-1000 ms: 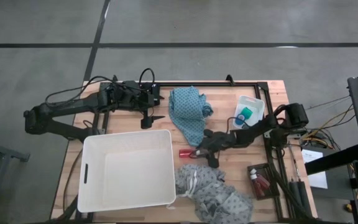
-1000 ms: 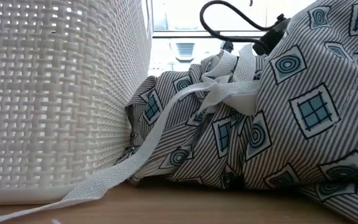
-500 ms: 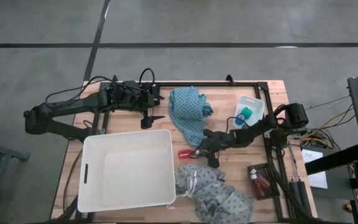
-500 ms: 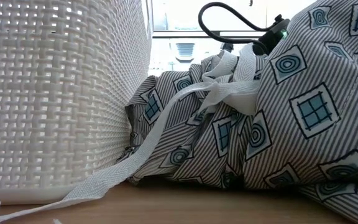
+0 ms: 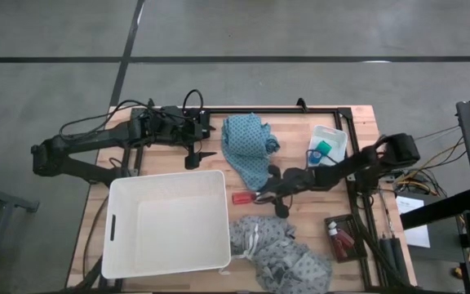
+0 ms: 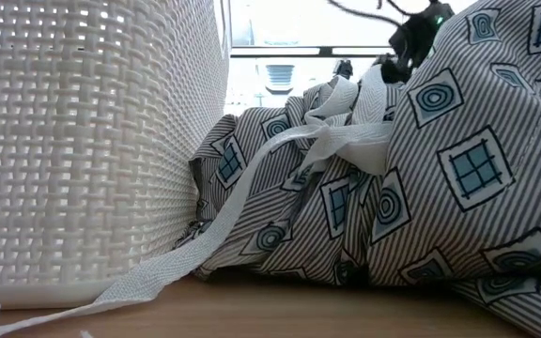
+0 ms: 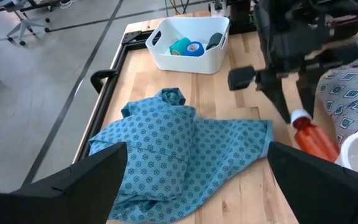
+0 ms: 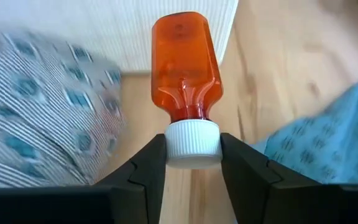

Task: Pick & Place Medicine items
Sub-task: Put the red medicine bottle into the black bin

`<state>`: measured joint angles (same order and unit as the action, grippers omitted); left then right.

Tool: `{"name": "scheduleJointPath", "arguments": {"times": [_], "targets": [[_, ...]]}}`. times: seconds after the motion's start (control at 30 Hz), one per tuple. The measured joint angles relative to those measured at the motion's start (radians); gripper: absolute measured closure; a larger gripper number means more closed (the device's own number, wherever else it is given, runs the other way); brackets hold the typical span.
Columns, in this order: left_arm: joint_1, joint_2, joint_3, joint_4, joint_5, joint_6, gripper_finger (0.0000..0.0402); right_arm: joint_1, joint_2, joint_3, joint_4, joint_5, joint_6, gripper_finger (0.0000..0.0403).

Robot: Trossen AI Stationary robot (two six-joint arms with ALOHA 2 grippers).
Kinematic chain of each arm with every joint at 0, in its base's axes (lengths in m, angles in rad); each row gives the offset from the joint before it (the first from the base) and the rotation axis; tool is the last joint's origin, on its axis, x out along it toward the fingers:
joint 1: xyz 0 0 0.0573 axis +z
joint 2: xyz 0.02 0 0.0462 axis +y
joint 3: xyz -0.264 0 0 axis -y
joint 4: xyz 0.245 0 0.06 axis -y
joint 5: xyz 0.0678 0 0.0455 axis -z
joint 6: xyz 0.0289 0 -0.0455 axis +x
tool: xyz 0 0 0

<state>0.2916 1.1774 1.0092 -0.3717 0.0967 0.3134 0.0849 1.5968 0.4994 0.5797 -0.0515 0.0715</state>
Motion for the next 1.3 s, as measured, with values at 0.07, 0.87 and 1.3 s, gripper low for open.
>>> {"name": "scheduleJointPath", "arguments": {"times": [0.07, 0.87, 1.3], "targets": [[0.000, 0.000, 0.000, -0.001, 0.000, 0.000, 0.0009, 0.000, -0.045, -0.004, 0.000, 0.001, 0.013, 0.0273], [0.000, 0.000, 0.000, -0.025, 0.000, 0.000, 0.0009, 0.303, -0.496, 0.245, -1.051, 0.434, 0.912, 0.0271], [0.000, 0.000, 0.000, -0.025, 0.000, 0.000, 0.0009, 0.563, -0.269, 0.556, -1.608, 0.526, 1.492, 0.0271]]}}
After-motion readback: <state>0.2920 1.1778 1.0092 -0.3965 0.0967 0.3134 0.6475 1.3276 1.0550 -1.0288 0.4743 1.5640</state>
